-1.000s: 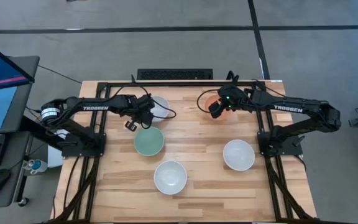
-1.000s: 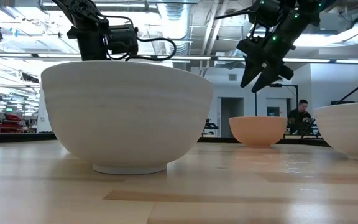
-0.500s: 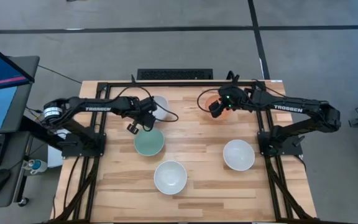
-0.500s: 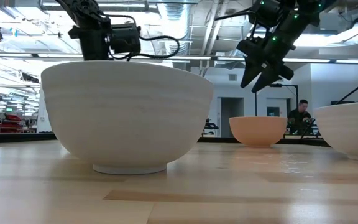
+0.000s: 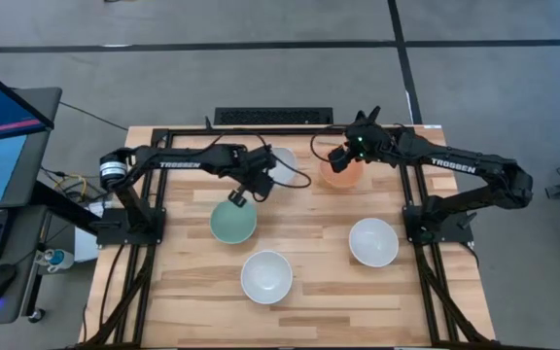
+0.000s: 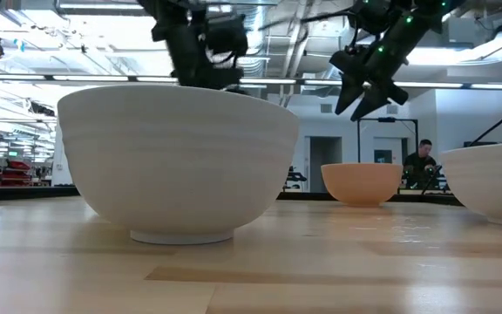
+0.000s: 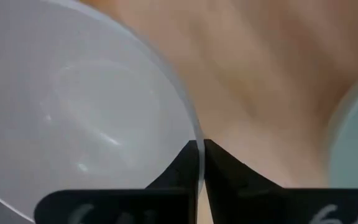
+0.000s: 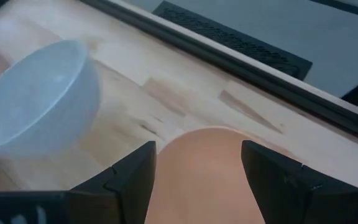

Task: Nest bowls inside each other
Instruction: Move the top left white bowl to the middle of the table

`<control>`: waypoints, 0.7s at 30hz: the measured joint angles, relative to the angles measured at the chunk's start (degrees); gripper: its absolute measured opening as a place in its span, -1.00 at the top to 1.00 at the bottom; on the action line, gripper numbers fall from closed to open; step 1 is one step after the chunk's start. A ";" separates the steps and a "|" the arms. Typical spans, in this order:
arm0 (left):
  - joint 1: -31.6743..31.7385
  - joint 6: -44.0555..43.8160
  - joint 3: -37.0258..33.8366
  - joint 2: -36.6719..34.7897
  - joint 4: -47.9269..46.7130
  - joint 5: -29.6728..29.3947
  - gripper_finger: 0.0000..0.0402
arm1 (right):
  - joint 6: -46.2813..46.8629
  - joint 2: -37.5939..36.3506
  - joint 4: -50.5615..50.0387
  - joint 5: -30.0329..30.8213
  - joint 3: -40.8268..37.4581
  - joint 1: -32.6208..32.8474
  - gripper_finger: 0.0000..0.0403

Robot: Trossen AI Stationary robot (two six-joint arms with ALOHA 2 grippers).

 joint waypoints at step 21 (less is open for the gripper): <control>-10.69 -7.92 10.76 8.51 -12.42 -3.07 1.00 | -1.44 0.10 -1.99 -3.04 0.00 -6.38 -0.29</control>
